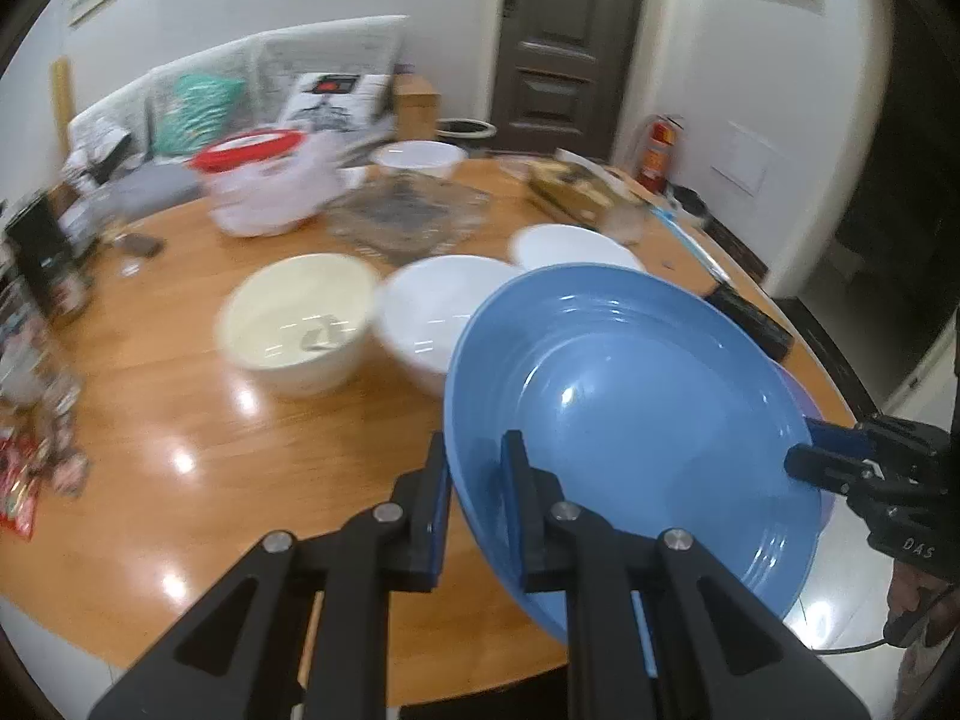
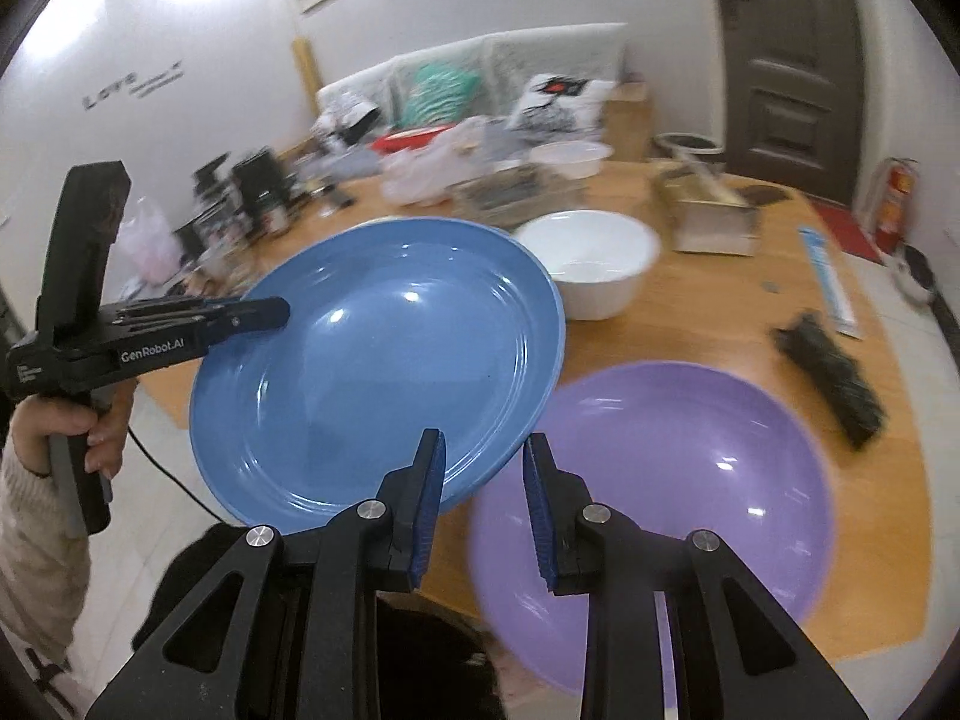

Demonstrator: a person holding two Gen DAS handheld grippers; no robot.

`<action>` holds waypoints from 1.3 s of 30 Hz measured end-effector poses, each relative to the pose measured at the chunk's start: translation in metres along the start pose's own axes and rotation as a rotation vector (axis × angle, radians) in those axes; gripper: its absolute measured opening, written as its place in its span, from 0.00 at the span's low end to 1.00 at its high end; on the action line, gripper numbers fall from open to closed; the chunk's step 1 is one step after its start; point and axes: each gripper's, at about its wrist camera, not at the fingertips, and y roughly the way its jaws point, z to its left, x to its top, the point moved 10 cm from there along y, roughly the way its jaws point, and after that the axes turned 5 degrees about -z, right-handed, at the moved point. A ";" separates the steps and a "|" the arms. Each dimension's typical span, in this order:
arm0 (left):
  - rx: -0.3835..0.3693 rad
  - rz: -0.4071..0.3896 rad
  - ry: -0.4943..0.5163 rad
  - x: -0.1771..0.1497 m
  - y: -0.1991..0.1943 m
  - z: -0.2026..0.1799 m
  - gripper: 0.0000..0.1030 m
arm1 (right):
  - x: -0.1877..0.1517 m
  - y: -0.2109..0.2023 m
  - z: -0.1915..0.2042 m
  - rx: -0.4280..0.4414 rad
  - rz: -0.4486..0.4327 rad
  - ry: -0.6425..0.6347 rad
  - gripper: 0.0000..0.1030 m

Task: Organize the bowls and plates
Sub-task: 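Lift the blue plate onto the purple plate while the right gripper holds it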

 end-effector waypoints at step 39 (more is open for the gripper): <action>-0.109 0.175 0.260 -0.030 0.091 -0.125 0.17 | -0.043 -0.026 -0.092 -0.229 0.053 0.106 0.23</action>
